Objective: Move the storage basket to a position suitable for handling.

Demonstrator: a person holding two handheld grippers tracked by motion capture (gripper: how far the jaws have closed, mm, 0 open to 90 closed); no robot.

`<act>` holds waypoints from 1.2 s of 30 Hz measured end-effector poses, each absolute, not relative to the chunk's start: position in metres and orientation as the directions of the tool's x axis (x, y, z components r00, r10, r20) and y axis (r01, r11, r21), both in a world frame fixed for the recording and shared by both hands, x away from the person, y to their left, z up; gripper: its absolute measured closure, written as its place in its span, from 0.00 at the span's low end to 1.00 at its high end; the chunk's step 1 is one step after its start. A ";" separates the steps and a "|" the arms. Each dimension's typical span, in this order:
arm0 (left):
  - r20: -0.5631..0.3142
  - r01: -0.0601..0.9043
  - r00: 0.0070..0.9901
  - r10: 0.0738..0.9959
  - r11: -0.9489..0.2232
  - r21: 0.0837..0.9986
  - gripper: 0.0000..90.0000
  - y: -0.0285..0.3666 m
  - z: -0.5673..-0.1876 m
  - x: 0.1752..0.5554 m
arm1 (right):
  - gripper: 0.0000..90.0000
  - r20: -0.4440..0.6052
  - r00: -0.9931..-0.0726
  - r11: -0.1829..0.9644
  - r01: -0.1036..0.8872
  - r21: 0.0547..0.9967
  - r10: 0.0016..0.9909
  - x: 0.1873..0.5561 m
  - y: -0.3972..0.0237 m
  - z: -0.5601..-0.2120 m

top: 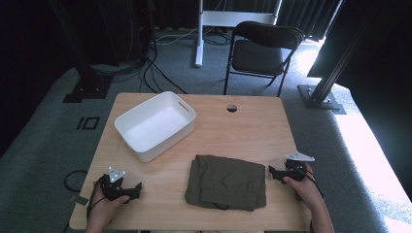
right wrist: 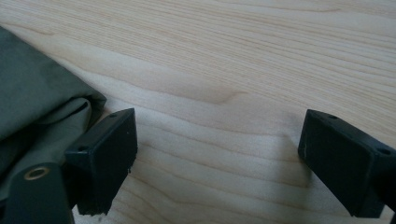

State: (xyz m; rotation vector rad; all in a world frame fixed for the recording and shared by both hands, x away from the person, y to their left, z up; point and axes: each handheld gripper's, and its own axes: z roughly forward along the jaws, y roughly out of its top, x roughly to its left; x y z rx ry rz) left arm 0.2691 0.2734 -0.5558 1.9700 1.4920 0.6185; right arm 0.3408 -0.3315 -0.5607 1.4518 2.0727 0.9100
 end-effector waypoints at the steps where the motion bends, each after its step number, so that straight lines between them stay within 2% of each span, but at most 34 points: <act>1: 0.017 0.691 0.268 0.963 -0.205 0.693 0.01 0.274 -0.556 0.270 | 0.13 0.010 -0.347 0.230 0.642 0.731 0.938 0.341 -0.332 -0.561; 10: 0.029 0.691 0.275 0.961 -0.218 0.690 0.01 0.276 -0.554 0.274 | 0.14 0.026 -0.320 0.200 0.652 0.731 0.947 0.355 -0.322 -0.555; 22: 0.023 0.684 0.262 0.965 -0.202 0.701 0.01 0.281 -0.544 0.285 | 0.14 0.033 -0.373 0.211 0.592 0.778 0.927 0.396 -0.299 -0.530; 36: 0.004 0.652 0.246 0.969 -0.169 0.739 0.01 0.288 -0.518 0.296 | 0.14 0.027 -0.467 0.249 0.520 0.817 0.884 0.432 -0.248 -0.498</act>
